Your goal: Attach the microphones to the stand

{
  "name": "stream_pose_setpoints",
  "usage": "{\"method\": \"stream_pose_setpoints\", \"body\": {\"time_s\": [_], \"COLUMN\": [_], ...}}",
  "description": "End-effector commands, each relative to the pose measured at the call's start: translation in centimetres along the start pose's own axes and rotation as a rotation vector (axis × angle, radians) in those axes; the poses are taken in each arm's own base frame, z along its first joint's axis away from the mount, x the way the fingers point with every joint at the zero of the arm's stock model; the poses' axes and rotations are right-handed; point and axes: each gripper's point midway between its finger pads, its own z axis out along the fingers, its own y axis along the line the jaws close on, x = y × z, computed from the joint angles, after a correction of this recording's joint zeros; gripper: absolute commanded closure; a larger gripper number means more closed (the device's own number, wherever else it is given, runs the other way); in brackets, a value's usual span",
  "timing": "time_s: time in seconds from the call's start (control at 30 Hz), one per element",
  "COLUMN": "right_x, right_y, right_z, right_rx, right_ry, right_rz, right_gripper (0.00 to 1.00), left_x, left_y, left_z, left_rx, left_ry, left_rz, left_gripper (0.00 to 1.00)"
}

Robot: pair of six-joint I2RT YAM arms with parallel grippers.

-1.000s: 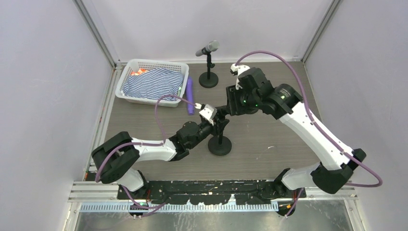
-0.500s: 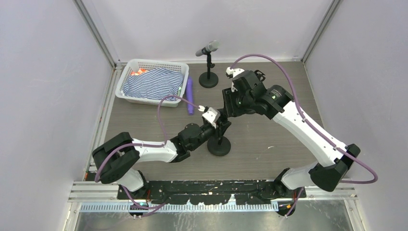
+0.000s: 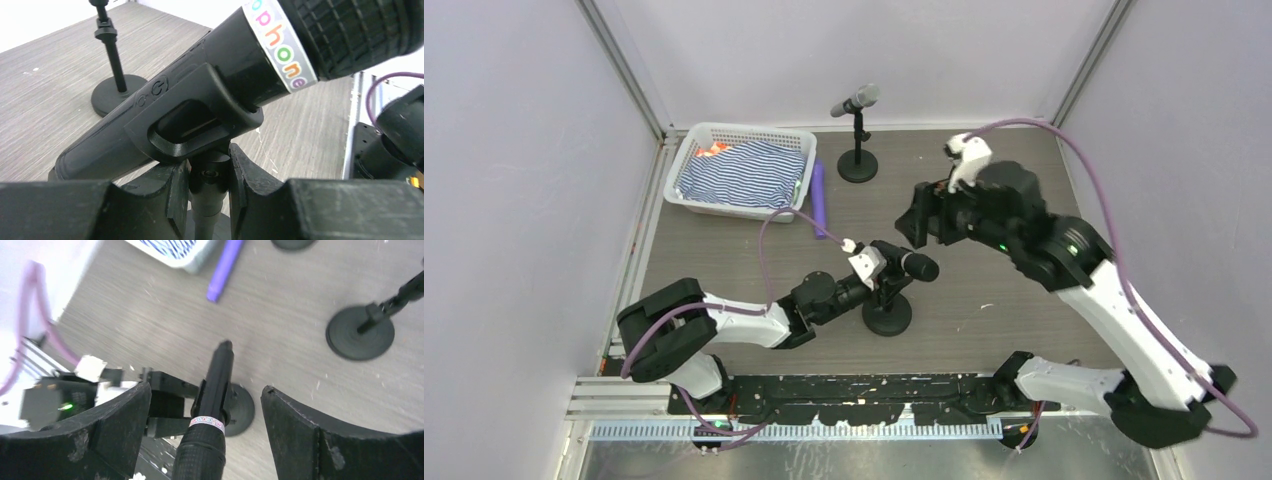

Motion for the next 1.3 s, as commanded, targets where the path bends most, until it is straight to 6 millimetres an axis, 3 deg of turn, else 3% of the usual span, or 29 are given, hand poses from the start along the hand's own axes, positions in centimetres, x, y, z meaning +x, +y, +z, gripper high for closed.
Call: {"method": "stream_pose_setpoints", "body": {"time_s": [0.0,0.07,0.17,0.3,0.47,0.5,0.53,0.73,0.87,1.03,1.27], "right_x": [-5.9,-6.6,-7.0,-6.5,-5.9,-5.9,-5.8,-5.5,-5.2,-5.0,-4.7], "right_y": [2.3,2.3,1.7,1.6,2.1,2.1,2.2,2.0,2.1,2.2,2.1], "right_z": [-5.4,-7.1,-8.7,-8.8,-8.3,-8.2,-8.1,-7.4,-7.0,-7.0,-6.7], "right_rx": [-0.163,-0.193,-0.194,-0.194,-0.224,-0.225,-0.226,-0.217,-0.221,-0.225,-0.22], "right_ry": [-0.37,-0.476,-0.571,-0.568,-0.55,-0.545,-0.542,-0.527,-0.516,-0.507,-0.494], "right_rz": [0.015,0.021,0.027,0.001,-0.013,-0.015,-0.018,-0.026,-0.03,-0.03,-0.035], "right_gripper": [0.14,0.14,0.14,0.14,0.14,0.14,0.14,0.14,0.14,0.14,0.14], "left_x": [-0.7,0.1,1.3,2.5,3.3,3.4,3.6,5.2,6.1,7.4,8.8], "left_y": [-1.9,-1.9,-2.0,-2.5,-3.2,-3.1,-3.0,-1.1,0.3,0.8,1.4], "left_z": [-1.3,-1.9,-2.6,-3.1,-3.4,-3.5,-3.6,-4.4,-4.2,-3.6,-4.5], "left_rx": [0.114,0.12,0.125,0.137,0.114,0.1,0.083,-0.071,-0.16,-0.196,-0.225], "left_ry": [-0.07,-0.054,-0.025,0.007,0.026,0.029,0.033,0.06,0.059,0.072,0.085], "left_rz": [0.022,0.023,0.027,0.053,0.095,0.099,0.103,0.122,0.11,0.095,0.063], "left_gripper": [1.0,0.99,0.82,0.55,0.4,0.32,0.3,0.29,0.35,0.37,0.35]}}
